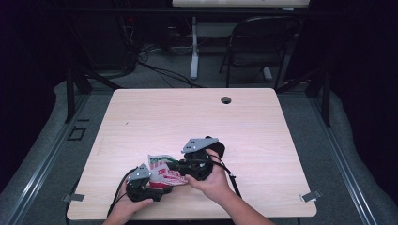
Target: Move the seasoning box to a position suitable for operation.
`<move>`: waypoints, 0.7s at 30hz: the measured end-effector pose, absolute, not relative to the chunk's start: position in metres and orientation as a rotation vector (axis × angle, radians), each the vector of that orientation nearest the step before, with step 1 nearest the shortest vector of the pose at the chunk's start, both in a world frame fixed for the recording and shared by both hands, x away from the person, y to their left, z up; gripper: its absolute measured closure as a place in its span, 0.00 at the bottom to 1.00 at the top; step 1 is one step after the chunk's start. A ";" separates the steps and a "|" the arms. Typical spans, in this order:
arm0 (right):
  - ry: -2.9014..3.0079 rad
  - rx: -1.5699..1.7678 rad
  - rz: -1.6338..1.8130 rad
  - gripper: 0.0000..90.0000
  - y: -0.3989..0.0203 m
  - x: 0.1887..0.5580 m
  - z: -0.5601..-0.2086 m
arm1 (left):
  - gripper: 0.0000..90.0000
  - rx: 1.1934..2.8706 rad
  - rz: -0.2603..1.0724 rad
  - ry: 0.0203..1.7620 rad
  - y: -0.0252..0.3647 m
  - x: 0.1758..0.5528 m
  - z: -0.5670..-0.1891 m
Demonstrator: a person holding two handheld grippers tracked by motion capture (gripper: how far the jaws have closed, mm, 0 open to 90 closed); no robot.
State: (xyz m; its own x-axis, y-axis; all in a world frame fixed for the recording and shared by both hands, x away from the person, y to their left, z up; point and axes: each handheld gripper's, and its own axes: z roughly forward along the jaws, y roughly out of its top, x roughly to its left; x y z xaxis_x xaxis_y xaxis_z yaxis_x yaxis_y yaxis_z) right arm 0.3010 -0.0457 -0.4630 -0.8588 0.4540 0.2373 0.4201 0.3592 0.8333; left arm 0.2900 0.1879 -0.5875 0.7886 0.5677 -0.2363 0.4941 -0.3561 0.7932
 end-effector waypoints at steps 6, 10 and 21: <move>2.564 0.823 1.556 1.00 -0.046 0.300 -0.463 | 0.31 2.025 0.074 0.805 0.189 0.293 -0.588; 2.554 0.832 1.575 1.00 -0.048 0.299 -0.465 | 0.33 2.022 0.061 0.802 0.190 0.293 -0.588; 2.545 0.824 1.629 1.00 -0.058 0.294 -0.470 | 0.31 2.037 -0.028 0.832 0.190 0.297 -0.591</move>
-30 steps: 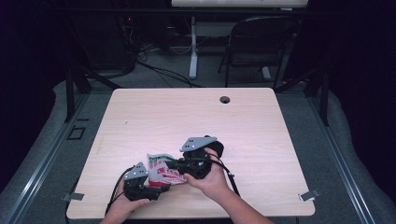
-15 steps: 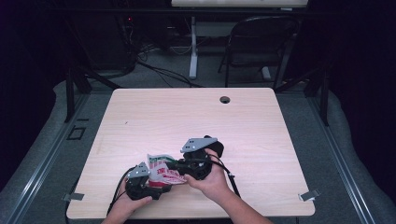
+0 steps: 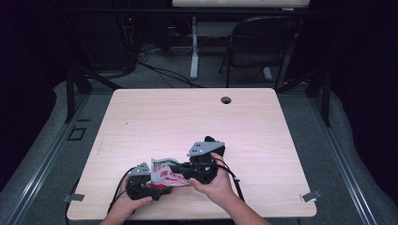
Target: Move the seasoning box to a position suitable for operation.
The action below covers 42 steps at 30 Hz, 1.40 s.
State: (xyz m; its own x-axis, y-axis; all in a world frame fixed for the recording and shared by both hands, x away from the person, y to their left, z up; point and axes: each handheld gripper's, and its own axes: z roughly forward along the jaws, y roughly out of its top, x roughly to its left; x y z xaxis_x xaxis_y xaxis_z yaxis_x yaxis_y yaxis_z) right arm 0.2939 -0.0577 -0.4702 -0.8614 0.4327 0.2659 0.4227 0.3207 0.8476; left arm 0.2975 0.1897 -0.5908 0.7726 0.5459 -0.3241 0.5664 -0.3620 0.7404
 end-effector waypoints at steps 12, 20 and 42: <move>2.547 0.813 1.624 1.00 -0.059 0.291 -0.471 | 0.25 2.122 0.068 0.784 0.178 0.295 -0.589; 2.543 0.817 1.626 1.00 -0.057 0.292 -0.470 | 0.25 2.141 0.105 0.791 0.176 0.294 -0.589; 2.539 0.825 1.626 1.00 -0.055 0.294 -0.470 | 0.56 2.167 0.201 0.736 0.170 0.288 -0.588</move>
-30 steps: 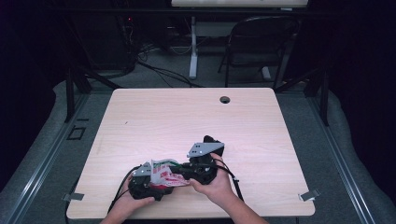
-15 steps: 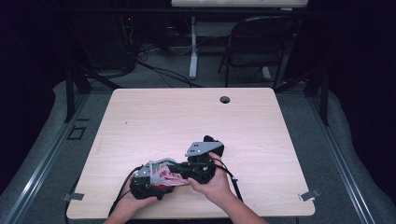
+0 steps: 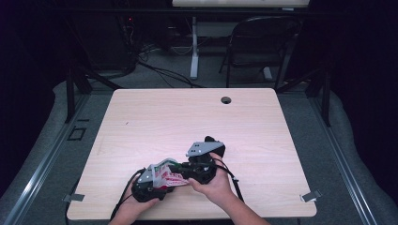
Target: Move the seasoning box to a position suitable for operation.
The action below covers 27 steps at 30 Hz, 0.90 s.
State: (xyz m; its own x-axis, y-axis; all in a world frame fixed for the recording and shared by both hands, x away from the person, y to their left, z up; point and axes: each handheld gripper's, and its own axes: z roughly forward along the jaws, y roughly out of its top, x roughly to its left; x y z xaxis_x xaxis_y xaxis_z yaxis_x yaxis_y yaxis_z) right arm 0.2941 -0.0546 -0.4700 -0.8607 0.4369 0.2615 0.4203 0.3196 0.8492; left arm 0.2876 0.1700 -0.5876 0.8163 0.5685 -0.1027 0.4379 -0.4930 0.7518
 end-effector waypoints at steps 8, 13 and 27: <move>2.535 0.829 1.627 1.00 -0.055 0.294 -0.469 | 0.59 2.162 0.248 0.731 0.170 0.284 -0.587; 2.535 0.837 1.645 1.00 -0.055 0.296 -0.466 | 0.60 2.148 0.278 0.736 0.173 0.281 -0.583; 2.511 0.843 1.642 1.00 -0.056 0.298 -0.457 | 0.61 2.163 0.386 0.750 0.173 0.282 -0.570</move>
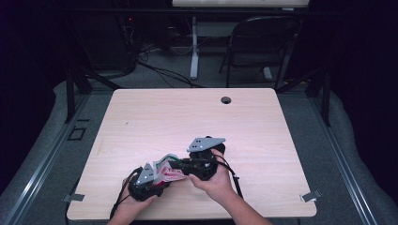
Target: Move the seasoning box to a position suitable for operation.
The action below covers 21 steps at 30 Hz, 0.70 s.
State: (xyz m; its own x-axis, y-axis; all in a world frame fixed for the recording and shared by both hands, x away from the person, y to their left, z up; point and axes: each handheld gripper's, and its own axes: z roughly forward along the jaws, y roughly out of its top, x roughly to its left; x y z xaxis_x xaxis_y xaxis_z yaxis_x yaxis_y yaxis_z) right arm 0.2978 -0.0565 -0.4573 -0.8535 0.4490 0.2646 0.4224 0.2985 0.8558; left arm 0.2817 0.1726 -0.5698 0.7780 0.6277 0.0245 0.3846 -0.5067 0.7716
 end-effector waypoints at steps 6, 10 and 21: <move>2.511 0.839 1.617 1.00 -0.056 0.299 -0.456 | 0.62 2.167 0.410 0.761 0.173 0.282 -0.568; 2.504 0.841 1.608 1.00 -0.059 0.298 -0.455 | 0.62 2.168 0.423 0.762 0.171 0.282 -0.567; 2.474 0.853 1.621 1.00 -0.064 0.298 -0.454 | 0.63 2.171 0.468 0.757 0.169 0.285 -0.563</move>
State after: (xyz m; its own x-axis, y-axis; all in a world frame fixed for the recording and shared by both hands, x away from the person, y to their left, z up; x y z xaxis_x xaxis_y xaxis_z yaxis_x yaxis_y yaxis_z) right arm 0.2976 -0.0642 -0.4540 -0.8444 0.4785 0.2409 0.4119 0.2924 0.8630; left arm 0.2846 0.1691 -0.5633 0.7555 0.6499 0.0832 0.3653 -0.5232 0.7699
